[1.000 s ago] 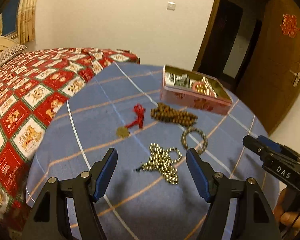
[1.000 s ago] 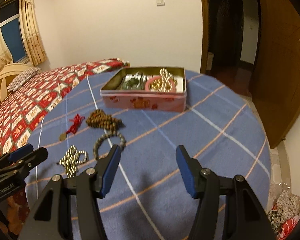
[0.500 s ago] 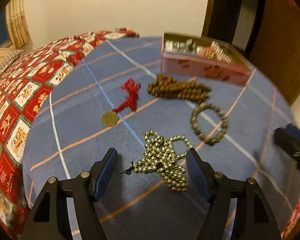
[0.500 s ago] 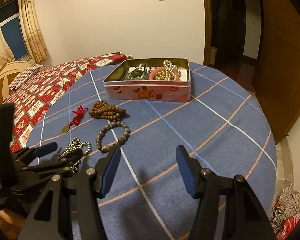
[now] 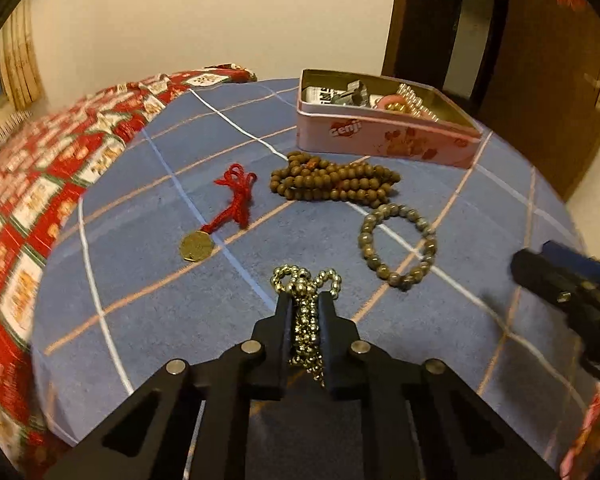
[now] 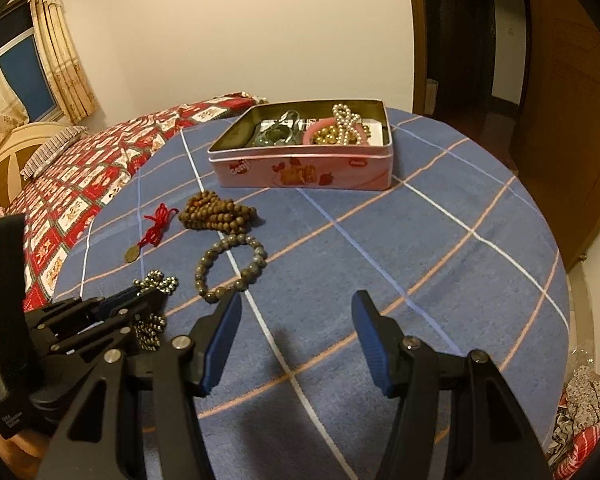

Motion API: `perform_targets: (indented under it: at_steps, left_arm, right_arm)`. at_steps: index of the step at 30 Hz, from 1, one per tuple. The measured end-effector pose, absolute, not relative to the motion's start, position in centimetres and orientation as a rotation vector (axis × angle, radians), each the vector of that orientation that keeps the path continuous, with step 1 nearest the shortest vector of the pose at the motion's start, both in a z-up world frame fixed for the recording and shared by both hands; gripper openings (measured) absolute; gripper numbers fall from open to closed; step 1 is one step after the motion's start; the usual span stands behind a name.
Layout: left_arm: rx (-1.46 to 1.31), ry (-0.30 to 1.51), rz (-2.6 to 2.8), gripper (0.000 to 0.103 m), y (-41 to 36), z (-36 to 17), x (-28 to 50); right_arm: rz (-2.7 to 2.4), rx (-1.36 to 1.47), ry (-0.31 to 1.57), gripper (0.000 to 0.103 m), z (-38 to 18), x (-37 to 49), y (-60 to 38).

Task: Organize jewelry
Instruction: 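Grasp the metallic bead strand with the left tool and lift it, then grasp the grey bead bracelet with the right tool while the left tool holds the bead strand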

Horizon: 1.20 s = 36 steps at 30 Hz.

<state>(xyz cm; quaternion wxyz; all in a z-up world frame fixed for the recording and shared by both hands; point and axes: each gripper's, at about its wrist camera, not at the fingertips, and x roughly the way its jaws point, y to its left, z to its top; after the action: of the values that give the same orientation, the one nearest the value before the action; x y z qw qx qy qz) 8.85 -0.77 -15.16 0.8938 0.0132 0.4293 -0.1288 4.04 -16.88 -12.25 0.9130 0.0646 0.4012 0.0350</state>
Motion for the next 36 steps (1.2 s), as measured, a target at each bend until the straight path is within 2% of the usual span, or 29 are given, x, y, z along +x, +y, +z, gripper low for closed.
perform_targets:
  at_steps: [17,19,21,23,24,27,36]
  left_arm:
    - [-0.13,0.699,-0.309,0.009,3.2,-9.1,6.8]
    - [-0.14,0.689,-0.302,0.009,3.8,-8.7,6.8]
    - [-0.146,0.688,-0.299,0.008,4.1,-8.5,6.9]
    - [-0.146,0.689,-0.292,0.008,4.3,-8.5,6.9]
    - [-0.147,0.69,-0.289,0.008,4.4,-8.5,7.0]
    - [-0.157,0.693,-0.286,0.009,4.5,-8.7,7.1]
    - [-0.161,0.696,-0.29,0.009,4.7,-8.7,7.1]
  right_arm:
    - [0.106,0.076,0.883,0.06,-13.5,8.6,-13.8]
    - [0.103,0.063,0.908,0.053,-14.1,9.4,-13.4]
    - [0.101,0.039,0.935,0.042,-14.7,10.0,-12.9]
    - [0.089,-0.006,0.939,0.037,-14.9,10.2,-12.3]
    - [0.094,-0.015,0.943,0.029,-14.9,10.3,-12.1]
    - [0.086,-0.057,0.94,0.015,-14.9,10.3,-11.8]
    - [0.078,0.011,0.914,0.011,-14.0,9.1,-13.6]
